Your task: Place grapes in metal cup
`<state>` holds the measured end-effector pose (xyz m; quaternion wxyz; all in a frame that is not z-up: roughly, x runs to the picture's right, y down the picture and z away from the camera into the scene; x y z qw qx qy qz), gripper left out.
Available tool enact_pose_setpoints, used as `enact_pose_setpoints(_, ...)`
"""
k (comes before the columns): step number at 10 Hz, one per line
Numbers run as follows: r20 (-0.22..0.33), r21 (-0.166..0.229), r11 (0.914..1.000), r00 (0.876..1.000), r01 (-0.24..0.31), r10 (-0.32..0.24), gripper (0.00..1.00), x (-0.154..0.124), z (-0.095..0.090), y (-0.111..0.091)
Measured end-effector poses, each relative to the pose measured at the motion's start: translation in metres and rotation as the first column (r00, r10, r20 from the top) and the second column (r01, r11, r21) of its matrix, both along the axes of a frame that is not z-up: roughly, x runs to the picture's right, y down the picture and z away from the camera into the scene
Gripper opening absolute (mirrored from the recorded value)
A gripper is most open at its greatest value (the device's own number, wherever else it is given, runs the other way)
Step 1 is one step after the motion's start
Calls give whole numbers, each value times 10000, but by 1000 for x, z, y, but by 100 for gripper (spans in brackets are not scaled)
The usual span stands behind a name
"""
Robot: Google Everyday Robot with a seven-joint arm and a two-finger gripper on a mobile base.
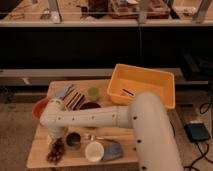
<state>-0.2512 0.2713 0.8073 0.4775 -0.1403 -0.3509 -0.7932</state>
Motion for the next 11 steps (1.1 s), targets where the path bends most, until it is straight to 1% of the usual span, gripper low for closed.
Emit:
enact_pose_setpoints(3,-83,-7,10000,9999,-56,56,31,4,-2,-6)
enact_pose_setpoints(4,-80,-6,10000,10000,-58,58,17,4,-5,-8)
enact_pose_setpoints(5,-54,-35,10000,10000,-76,76,9,4,-6,-8)
enact_pose_setpoints(6,-2,-69,10000,10000,46,-46,2,3,-10,-5)
enact_pose_setpoints(7,-29,-16,10000,10000,41,-41,0,4,-9,-6)
enact_pose_setpoints(9,-56,18,10000,10000,-64,64,0,4,-12,-12)
enact_pose_setpoints(11,-306,150,9978,9975,-641,645,0,7,-27,-37)
